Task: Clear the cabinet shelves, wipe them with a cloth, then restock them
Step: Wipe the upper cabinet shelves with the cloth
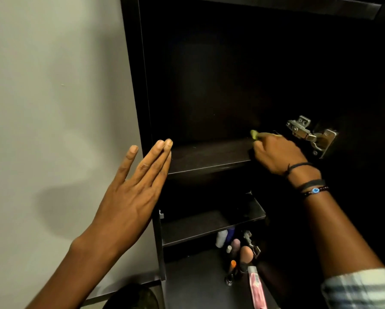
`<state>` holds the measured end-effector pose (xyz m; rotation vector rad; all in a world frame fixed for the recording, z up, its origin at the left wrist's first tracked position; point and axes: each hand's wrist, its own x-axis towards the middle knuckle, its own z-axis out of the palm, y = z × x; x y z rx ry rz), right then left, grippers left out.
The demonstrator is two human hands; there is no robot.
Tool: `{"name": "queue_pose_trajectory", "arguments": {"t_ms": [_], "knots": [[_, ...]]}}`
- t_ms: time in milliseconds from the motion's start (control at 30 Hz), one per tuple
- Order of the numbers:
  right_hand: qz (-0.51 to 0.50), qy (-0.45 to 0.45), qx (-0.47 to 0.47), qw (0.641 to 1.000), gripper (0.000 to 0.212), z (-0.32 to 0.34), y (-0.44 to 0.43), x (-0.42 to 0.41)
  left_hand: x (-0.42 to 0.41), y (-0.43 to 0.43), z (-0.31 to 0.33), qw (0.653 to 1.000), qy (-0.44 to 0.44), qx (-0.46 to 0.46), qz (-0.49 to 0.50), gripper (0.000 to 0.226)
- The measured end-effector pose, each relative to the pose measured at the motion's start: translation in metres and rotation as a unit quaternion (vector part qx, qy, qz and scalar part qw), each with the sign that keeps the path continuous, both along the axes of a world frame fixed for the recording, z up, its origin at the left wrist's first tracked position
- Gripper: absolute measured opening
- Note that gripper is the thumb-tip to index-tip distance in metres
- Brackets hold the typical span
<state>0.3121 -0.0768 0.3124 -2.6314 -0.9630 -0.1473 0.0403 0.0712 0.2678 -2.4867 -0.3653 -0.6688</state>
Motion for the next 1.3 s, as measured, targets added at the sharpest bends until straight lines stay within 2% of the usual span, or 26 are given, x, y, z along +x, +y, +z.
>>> {"name": "queue_pose_trajectory", "arguments": {"t_ms": [67,133,200,233,300,400,467,500,567,667,733,800,867,1000,1067,1100,1167,1233,1300], "knots": [[0.144,-0.007,0.057,0.988,0.037,-0.009,0.025,-0.045,0.002,-0.004,0.002,1.0,-0.012,-0.017,-0.009,0.078],[0.314,0.004,0.078,0.946,0.036,-0.013,0.049,-0.1,0.002,-0.008,0.005,0.999,-0.017,-0.025,-0.011,0.075],[0.398,-0.002,0.066,0.915,0.028,-0.012,0.064,-0.131,0.0,-0.007,0.008,1.0,-0.015,-0.021,-0.011,0.072],[0.398,-0.002,0.059,0.915,0.029,-0.01,0.066,-0.128,-0.002,-0.004,0.009,1.0,-0.013,-0.018,-0.011,0.073],[0.324,-0.001,0.031,0.945,0.037,-0.011,0.063,-0.093,-0.005,0.001,0.01,1.0,-0.005,-0.016,-0.009,0.081],[0.091,-0.013,-0.004,0.996,0.043,-0.004,0.041,-0.016,-0.007,0.002,0.01,1.0,0.007,-0.023,-0.003,0.085],[-0.026,-0.012,-0.032,0.999,0.04,0.002,0.029,0.011,-0.007,0.0,0.008,0.999,0.014,-0.031,-0.003,0.083],[-0.025,-0.012,-0.027,0.999,0.038,0.002,0.03,0.013,-0.007,-0.001,0.007,0.999,0.018,-0.042,-0.004,0.081],[0.078,0.004,0.009,0.997,0.038,-0.002,0.043,-0.01,-0.007,-0.005,0.011,0.997,0.013,-0.072,-0.016,0.074],[0.319,0.008,0.053,0.946,0.04,-0.017,0.065,-0.09,-0.002,-0.016,0.023,0.991,-0.006,-0.12,-0.054,0.067],[0.376,-0.059,0.056,0.923,0.042,-0.027,0.065,-0.135,0.003,-0.024,0.031,0.979,-0.03,-0.173,-0.104,0.065],[0.367,-0.094,0.058,0.924,0.044,-0.032,0.054,-0.139,0.01,-0.029,0.035,0.952,-0.06,-0.253,-0.165,0.062],[0.318,-0.094,0.069,0.941,0.038,-0.036,0.035,-0.115,0.021,-0.029,0.033,0.925,-0.074,-0.317,-0.194,0.057],[0.097,-0.133,0.095,0.982,0.037,-0.038,-0.012,-0.033,0.042,-0.023,0.021,0.903,-0.085,-0.382,-0.178,0.052],[0.02,-0.116,0.095,0.988,0.036,-0.036,-0.024,-0.012,0.053,-0.022,0.02,0.888,-0.098,-0.417,-0.164,0.052],[0.022,-0.101,0.11,0.989,0.034,-0.037,-0.022,-0.015,0.059,-0.022,0.022,0.884,-0.101,-0.426,-0.16,0.052],[0.112,-0.085,0.142,0.98,0.033,-0.04,-0.009,-0.049,0.073,-0.019,0.028,0.884,-0.103,-0.428,-0.158,0.052],[0.199,-0.118,0.108,0.967,0.039,-0.045,-0.004,-0.089,0.087,-0.011,0.033,0.894,-0.096,-0.41,-0.155,0.052],[0.192,-0.159,0.077,0.965,0.039,-0.041,-0.01,-0.088,0.097,-0.003,0.03,0.909,-0.087,-0.381,-0.144,0.052]]}}
